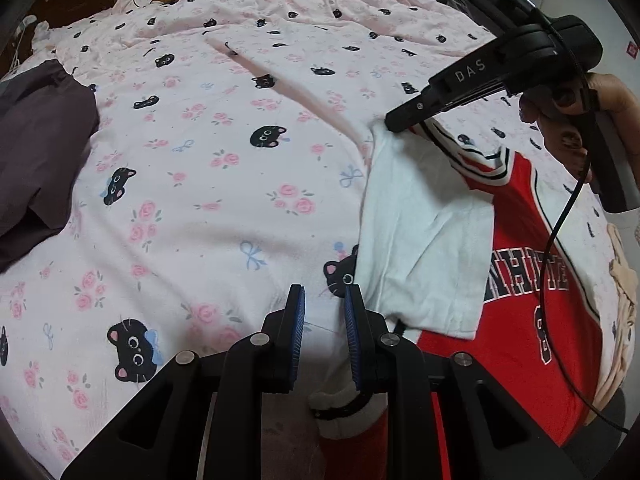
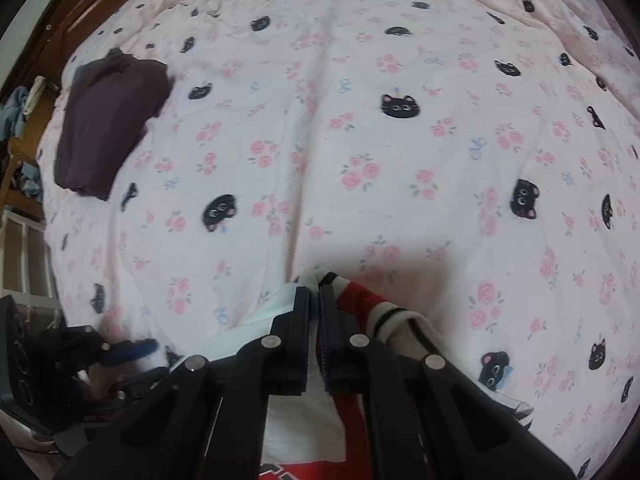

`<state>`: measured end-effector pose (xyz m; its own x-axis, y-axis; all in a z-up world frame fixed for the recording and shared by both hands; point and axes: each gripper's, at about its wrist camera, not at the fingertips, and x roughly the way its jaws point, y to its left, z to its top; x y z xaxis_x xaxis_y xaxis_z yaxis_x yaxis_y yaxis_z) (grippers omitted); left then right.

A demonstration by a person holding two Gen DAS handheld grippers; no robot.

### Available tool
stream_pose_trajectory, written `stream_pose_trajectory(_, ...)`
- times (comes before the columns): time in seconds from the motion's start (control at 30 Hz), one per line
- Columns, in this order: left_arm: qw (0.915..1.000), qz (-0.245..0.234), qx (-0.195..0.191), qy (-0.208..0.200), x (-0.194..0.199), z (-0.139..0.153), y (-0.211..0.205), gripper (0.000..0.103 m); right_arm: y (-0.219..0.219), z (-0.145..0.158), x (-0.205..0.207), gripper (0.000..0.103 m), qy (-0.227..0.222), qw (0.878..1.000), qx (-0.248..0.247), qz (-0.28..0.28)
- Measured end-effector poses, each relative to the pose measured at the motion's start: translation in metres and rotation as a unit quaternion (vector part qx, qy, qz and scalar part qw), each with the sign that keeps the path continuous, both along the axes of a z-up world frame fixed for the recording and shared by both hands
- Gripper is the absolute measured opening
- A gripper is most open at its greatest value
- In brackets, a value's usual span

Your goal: Fold clothes

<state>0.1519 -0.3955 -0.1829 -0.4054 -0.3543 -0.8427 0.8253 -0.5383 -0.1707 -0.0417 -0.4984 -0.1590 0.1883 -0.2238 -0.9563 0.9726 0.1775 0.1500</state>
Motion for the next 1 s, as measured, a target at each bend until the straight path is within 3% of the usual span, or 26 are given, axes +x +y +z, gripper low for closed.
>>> stream_pose_trajectory(0.1,1.0000,0.003,0.001,0.002,0.001,0.001,0.001,0.017,0.001,-0.002,-0.008,0.009,0.029,0.999,-0.011,-0.022)
stream_pose_trajectory(0.17,1.0000,0.007,0.003,0.006,0.003,0.003,0.002,0.017,0.005,0.007,-0.013,0.009,0.001,0.999,-0.018,-0.026)
stream_pose_trajectory(0.27,0.9997,0.014,0.000,0.022,0.009,0.011,0.001,0.017,0.025,0.031,-0.004,0.009,-0.020,0.999,-0.049,0.006)
stream_pose_trajectory(0.37,0.9989,0.009,-0.019,0.041,0.011,0.021,0.003,0.017,0.051,0.040,0.015,0.009,-0.059,0.996,-0.034,0.066)
stream_pose_trajectory(0.53,0.9967,-0.025,-0.039,0.067,-0.003,0.029,0.010,0.022,0.081,0.013,0.049,0.009,-0.012,0.991,0.022,0.129)
stream_pose_trajectory(0.67,0.9979,-0.062,-0.010,0.011,-0.025,0.007,0.016,0.028,0.097,0.001,0.048,0.009,-0.013,0.990,0.046,0.132)
stream_pose_trajectory(0.73,0.9978,-0.065,-0.015,-0.002,-0.027,0.001,0.018,0.028,0.108,-0.006,0.047,0.012,0.010,0.988,0.050,0.143)
stream_pose_trajectory(0.8,0.9978,-0.065,-0.011,0.001,-0.026,0.002,0.017,0.028,0.116,-0.016,0.047,0.013,0.040,0.987,0.051,0.146)
stream_pose_trajectory(1.0,0.9946,-0.067,-0.043,0.067,-0.022,0.030,0.022,0.028,0.121,0.011,0.037,0.013,0.020,0.992,0.005,0.121)
